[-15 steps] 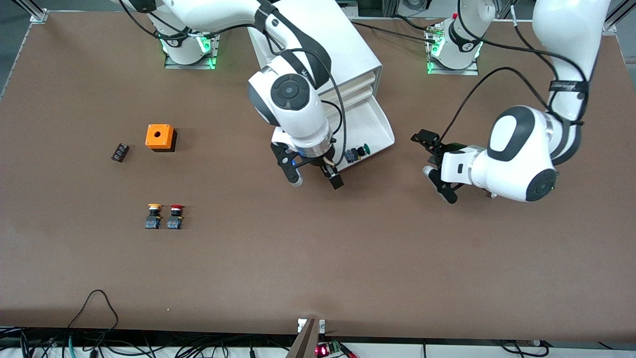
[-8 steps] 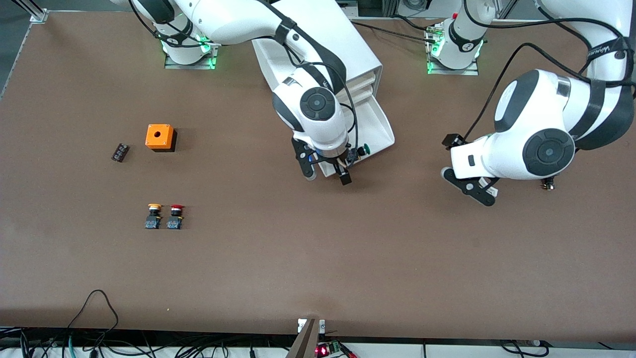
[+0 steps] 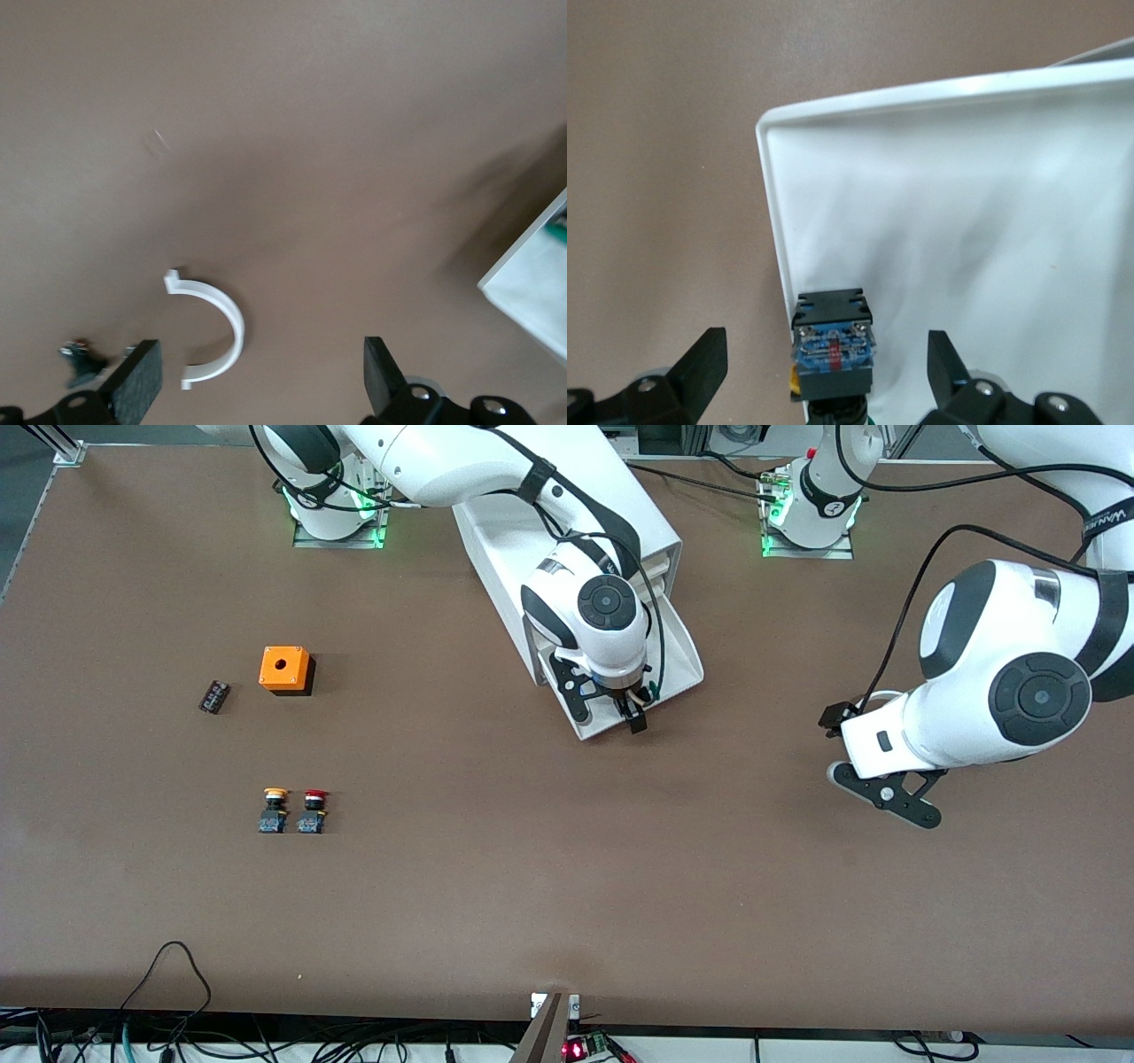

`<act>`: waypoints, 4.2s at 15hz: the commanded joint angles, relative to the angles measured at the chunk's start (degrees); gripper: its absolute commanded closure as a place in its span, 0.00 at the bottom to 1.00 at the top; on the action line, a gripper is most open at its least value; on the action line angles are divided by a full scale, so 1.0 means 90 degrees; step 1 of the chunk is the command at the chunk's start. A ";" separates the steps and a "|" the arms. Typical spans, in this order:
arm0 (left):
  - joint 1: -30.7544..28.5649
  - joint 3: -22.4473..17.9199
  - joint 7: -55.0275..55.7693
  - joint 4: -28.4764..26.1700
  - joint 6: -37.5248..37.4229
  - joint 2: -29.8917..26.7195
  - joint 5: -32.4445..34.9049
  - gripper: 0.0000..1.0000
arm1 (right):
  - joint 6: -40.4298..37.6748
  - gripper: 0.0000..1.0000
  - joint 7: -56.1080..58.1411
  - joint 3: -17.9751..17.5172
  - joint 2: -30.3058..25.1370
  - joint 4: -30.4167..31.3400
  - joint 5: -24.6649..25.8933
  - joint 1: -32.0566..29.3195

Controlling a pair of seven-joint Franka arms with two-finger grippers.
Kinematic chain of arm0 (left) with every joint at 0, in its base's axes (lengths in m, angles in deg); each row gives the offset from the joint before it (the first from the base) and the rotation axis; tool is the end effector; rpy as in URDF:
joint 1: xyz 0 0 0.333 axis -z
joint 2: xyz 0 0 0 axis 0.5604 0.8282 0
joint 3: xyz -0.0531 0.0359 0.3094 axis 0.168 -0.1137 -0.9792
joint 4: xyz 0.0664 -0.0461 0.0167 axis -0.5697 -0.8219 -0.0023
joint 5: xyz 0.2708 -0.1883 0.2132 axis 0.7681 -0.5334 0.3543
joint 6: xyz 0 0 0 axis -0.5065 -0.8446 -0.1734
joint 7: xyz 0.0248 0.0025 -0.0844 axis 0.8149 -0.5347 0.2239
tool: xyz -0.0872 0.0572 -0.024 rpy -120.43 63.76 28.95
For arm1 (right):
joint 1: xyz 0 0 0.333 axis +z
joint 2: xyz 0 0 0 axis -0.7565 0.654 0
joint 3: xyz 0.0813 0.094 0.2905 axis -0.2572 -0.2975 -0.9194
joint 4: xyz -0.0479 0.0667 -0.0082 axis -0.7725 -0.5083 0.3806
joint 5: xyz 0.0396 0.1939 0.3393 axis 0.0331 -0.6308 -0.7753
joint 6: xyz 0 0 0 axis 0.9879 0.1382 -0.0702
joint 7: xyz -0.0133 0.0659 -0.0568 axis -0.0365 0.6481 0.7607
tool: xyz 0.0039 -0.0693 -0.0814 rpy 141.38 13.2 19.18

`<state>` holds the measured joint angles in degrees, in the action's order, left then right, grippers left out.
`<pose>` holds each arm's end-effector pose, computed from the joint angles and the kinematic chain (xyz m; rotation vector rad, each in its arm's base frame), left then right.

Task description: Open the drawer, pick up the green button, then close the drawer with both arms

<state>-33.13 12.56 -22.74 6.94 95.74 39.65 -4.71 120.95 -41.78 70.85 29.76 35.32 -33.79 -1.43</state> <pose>0.6607 -0.1235 0.4553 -3.0523 0.6440 0.3685 0.4919 0.6065 0.2711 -2.5184 1.7147 0.1570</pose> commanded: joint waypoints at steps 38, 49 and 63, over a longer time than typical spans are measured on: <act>0.2061 0.0211 0.7902 -0.3788 0.5283 0.0107 -0.0375 0.01 | -0.2033 1.00 0.9495 0.0008 -0.1105 -0.0310 -0.0453 -0.3104; 0.2540 0.0698 0.8645 -0.4100 0.5215 0.0058 -0.0413 0.01 | -0.0453 1.00 1.2135 0.0057 -0.0900 0.1065 0.0239 -0.3993; 0.2618 0.1383 0.9182 -0.4257 0.5196 0.0078 -0.0501 0.01 | 0.1150 1.00 1.2311 0.0057 -0.0919 0.2639 0.0601 -0.4335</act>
<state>-9.89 24.59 58.77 -30.17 142.65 41.81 -8.47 129.55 68.41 72.02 23.56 55.51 -29.20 -39.82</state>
